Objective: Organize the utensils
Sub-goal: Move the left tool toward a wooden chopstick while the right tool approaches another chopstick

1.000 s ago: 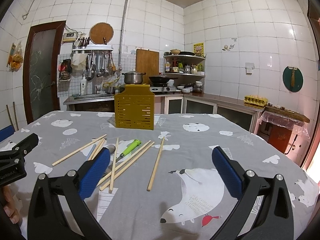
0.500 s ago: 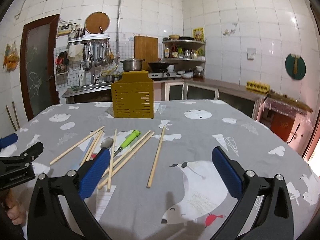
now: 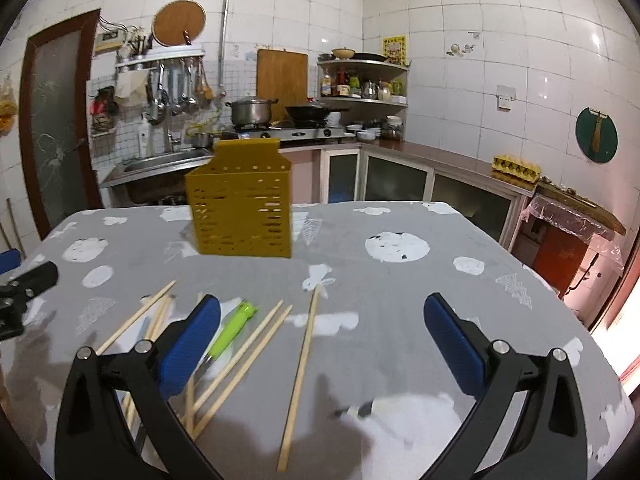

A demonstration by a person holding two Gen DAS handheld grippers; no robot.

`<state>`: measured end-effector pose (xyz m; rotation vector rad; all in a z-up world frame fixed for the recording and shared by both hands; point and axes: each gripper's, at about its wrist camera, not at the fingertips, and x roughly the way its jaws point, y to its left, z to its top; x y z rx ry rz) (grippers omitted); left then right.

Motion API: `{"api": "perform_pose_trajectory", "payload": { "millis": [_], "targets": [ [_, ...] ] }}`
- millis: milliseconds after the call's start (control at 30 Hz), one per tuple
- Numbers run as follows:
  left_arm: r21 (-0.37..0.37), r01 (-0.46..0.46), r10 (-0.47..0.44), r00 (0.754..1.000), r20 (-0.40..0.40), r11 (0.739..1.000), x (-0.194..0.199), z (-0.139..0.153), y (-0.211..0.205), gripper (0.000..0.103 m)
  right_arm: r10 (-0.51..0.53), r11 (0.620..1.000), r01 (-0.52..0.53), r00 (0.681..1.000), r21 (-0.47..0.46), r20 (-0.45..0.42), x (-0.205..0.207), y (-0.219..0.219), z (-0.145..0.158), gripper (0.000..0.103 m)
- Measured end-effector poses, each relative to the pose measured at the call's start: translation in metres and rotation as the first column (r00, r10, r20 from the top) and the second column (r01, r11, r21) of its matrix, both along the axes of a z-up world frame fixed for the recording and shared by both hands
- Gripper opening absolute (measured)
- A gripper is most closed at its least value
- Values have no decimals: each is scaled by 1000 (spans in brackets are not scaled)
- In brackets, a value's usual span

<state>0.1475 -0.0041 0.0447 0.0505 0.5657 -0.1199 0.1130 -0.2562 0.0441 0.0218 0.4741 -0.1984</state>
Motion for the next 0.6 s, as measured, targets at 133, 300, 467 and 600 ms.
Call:
{"api": "perform_pose_trajectory", "payload": {
  "millis": [133, 300, 467, 600],
  "targets": [
    [6, 10, -9, 998, -59, 1000, 36, -3, -4, 98, -32, 999, 32, 999, 0, -37, 29, -7, -1, 99],
    [30, 0, 4, 994, -107, 1000, 77, -10, -7, 98, -61, 998, 61, 995, -11, -74, 60, -14, -3, 99],
    [23, 38, -35, 990, -137, 999, 100, -20, -10, 98, -96, 995, 96, 989, -7, -116, 88, -22, -13, 99],
    [18, 80, -76, 981, -179, 997, 116, -31, -15, 98, -107, 994, 110, 979, 5, -171, 109, -28, -28, 99]
  ]
}}
